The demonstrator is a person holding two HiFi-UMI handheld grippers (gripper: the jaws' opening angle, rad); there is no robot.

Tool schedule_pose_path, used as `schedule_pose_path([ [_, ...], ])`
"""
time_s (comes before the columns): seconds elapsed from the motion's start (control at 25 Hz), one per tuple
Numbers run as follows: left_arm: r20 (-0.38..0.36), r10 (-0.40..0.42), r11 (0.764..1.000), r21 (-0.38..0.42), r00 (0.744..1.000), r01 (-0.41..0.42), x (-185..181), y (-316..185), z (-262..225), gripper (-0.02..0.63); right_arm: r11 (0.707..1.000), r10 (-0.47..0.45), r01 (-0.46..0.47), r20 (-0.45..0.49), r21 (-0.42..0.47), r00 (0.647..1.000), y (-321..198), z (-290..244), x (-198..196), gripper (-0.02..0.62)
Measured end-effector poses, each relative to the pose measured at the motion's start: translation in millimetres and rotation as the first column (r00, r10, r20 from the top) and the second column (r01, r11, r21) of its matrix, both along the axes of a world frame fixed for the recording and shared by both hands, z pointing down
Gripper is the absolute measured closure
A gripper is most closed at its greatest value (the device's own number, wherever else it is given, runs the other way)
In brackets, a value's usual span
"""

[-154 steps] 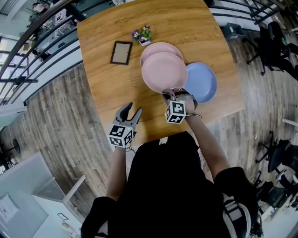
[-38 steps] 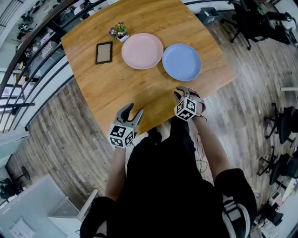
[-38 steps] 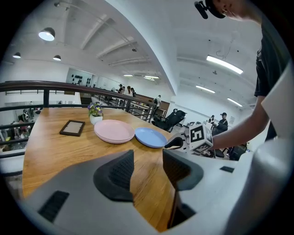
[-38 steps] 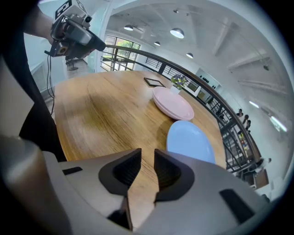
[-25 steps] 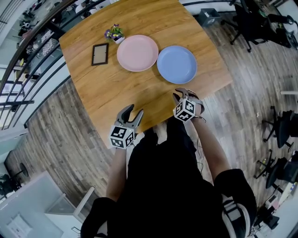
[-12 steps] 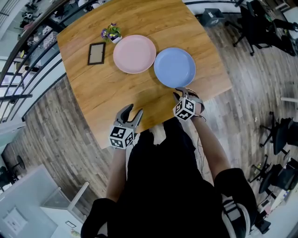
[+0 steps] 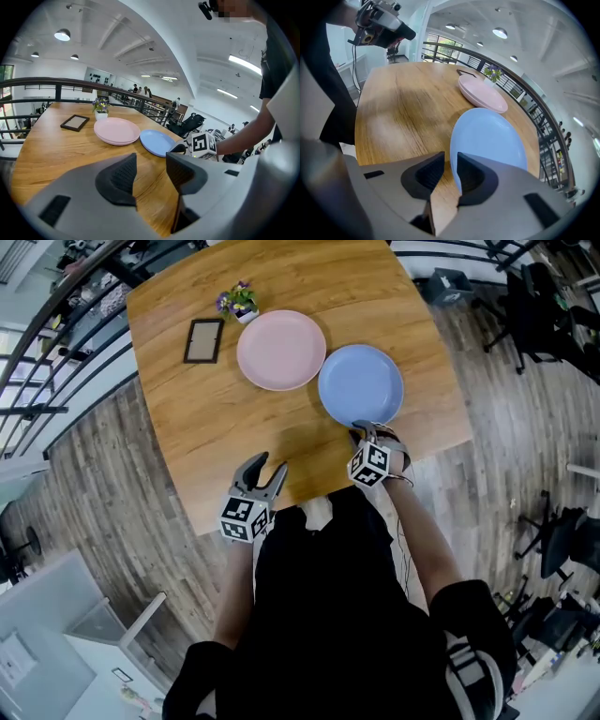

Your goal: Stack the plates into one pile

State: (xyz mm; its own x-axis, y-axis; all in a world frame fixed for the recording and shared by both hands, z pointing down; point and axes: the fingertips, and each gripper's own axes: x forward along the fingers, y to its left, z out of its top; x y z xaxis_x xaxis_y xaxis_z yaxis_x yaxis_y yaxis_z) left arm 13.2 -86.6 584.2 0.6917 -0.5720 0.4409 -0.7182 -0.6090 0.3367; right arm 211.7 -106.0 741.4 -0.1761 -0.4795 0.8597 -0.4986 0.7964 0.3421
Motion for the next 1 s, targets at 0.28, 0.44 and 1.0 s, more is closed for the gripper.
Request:
schedule_pose_path([
  [0.28, 0.009, -0.063, 0.998, 0.003, 0.998, 0.063, -3.4, -4.3, -3.0, 0.393, 0.998, -0.069, 0.069, -0.048, -0.014, 0.996, -11.1, 13.4, -1.8, 0.522],
  [0.44, 0.012, -0.094, 0.996, 0.0, 0.995, 0.094, -5.9, -5.4, -3.2, 0.393, 0.994, -0.106, 0.105, -0.064, -0.018, 0.992, -11.1, 17.2, -3.9, 0.548],
  [1.0, -0.004, -0.141, 0.99, 0.023, 0.99, 0.141, 14.0, -10.1, -20.1, 0.393, 0.99, -0.132, 0.134, -0.067, 0.033, 0.989, -25.5, -17.0, 16.9, 0.572],
])
